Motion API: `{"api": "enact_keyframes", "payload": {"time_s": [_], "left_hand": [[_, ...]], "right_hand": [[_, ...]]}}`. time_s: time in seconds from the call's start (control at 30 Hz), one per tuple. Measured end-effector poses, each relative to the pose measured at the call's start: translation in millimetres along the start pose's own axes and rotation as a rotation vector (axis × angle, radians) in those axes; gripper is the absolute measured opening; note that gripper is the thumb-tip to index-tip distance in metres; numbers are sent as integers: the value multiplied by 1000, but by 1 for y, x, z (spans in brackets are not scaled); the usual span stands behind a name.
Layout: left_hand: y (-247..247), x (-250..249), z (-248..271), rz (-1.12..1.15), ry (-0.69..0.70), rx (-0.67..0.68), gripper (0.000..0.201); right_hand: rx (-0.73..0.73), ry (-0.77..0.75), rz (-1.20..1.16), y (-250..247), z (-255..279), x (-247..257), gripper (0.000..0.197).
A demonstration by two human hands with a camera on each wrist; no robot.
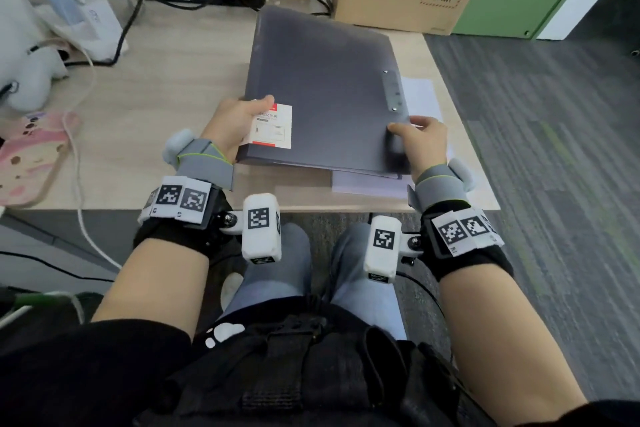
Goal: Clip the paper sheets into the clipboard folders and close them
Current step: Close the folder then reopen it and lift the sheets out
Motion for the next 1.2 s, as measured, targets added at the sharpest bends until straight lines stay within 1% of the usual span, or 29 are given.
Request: {"api": "enact_keyframes", "payload": {"time_s": [0.13, 0.27, 0.33, 0.4, 0.43, 0.47, 0.5, 0.53, 0.57, 0.6, 0.63, 0.67, 0.7, 0.77, 0.8, 0.87, 0.9, 0.93, 0.97, 1.0, 1.03, 1.1, 1.17, 1.2], "left_hand": [[-39, 3, 3, -6, 11, -38, 15], [-68, 18, 6, -40, -25, -63, 16], [-77, 26, 7, -79, -59, -62, 19], [-82, 33, 7, -153, -102, -67, 21], [-86, 35, 7, -180, -106, -81, 21], [-87, 34, 6, -207, -106, -94, 21], [-88, 33, 5, -278, -110, -106, 26], [-90, 30, 6, -392, -118, -129, 38], [-91, 27, 7, -521, -127, -143, 45], [-88, 22, 7, -616, -118, -146, 46], [-83, 17, 7, -653, -111, -134, 44], [-78, 15, 9, -660, -115, -117, 44], [-73, 12, 10, -657, -110, -118, 46], [-63, 5, 13, -654, -83, -103, 45], [-57, 4, 12, -660, -63, -80, 50], [-46, 6, 2, -610, -12, -47, 66], [-41, 6, 0, -590, 0, -29, 65], [-36, 6, 0, -581, -9, -6, 56], [-30, 5, 2, -578, -12, 15, 43], [-22, 6, 2, -570, -10, 40, 32], [-15, 7, 0, -567, -4, 57, 32], [-4, 10, -3, -570, 6, 79, 41], [7, 9, -3, -576, 34, 116, 30], [11, 10, -4, -578, 31, 136, 28]], "right_hand": [[73, -11, 14, 32, 9, 3, 42], [111, -18, 88, 58, 18, -3, 41], [129, -19, 139, 68, 21, -7, 33], [142, -24, 173, 73, 23, -10, 17], [146, -31, 187, 74, 25, -9, 14], [140, -43, 202, 74, 24, -8, 16], [130, -46, 206, 72, 23, -6, 19], [119, -51, 199, 69, 22, -4, 19], [112, -52, 184, 66, 22, -1, 16], [101, -51, 156, 61, 22, 2, 9], [103, -40, 109, 56, 22, 4, 6], [123, -31, 41, 52, 22, 4, 12], [155, -24, -39, 50, 22, 3, 16], [255, -26, -210, 49, 23, 4, 18], [309, -18, -289, 48, 25, 4, 18], [401, 18, -478, 45, 27, 5, 17], [456, 42, -597, 44, 27, 4, 15], [525, 64, -736, 44, 28, 4, 10], [601, 77, -854, 44, 29, 5, 14], [658, 87, -931, 44, 28, 5, 23], [699, 95, -966, 44, 28, 4, 30], [779, 93, -998, 47, 29, 8, 41], [843, 87, -1052, 52, 34, 18, 51], [865, 95, -1099, 55, 36, 22, 56]]}}
Point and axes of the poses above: each hand's wrist, its own z-axis away from the middle knuckle, its own y-axis out of the palm, x = y × z, the point moved 8 cm from there along -z, towards the middle knuckle, and after that the axes turned 9 degrees about y, right-handed, at the moved point
